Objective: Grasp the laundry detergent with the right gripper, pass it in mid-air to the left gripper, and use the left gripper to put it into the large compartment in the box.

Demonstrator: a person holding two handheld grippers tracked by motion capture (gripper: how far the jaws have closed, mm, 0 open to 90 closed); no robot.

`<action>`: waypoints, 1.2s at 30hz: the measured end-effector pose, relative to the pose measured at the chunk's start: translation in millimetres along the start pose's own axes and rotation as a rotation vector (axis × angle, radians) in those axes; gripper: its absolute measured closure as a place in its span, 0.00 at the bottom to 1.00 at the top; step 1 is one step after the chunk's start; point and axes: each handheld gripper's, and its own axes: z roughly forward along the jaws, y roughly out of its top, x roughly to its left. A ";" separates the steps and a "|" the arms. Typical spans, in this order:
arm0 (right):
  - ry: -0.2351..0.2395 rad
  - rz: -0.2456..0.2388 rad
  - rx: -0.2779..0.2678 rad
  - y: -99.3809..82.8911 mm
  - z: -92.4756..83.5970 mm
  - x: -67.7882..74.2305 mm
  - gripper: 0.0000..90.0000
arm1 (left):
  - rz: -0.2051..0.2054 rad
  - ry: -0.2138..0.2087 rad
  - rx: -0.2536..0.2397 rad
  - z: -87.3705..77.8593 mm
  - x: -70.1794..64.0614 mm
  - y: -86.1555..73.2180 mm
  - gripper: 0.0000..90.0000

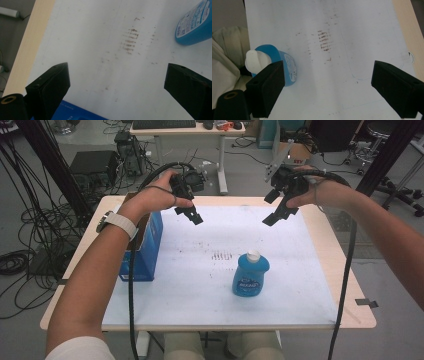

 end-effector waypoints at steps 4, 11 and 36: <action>-0.002 0.003 -0.004 0.5 -2.5 0.5 0.13 | -0.003 0.002 -0.003 -0.9 -0.3 -0.6 0.07; 0.009 -0.005 -0.022 -0.1 -5.2 -1.8 0.13 | -0.003 -0.008 0.007 3.0 3.0 1.4 0.07; -0.012 -0.016 -0.033 -7.5 -29.4 20.1 0.12 | -0.001 -0.005 0.001 -0.5 -6.4 6.8 0.08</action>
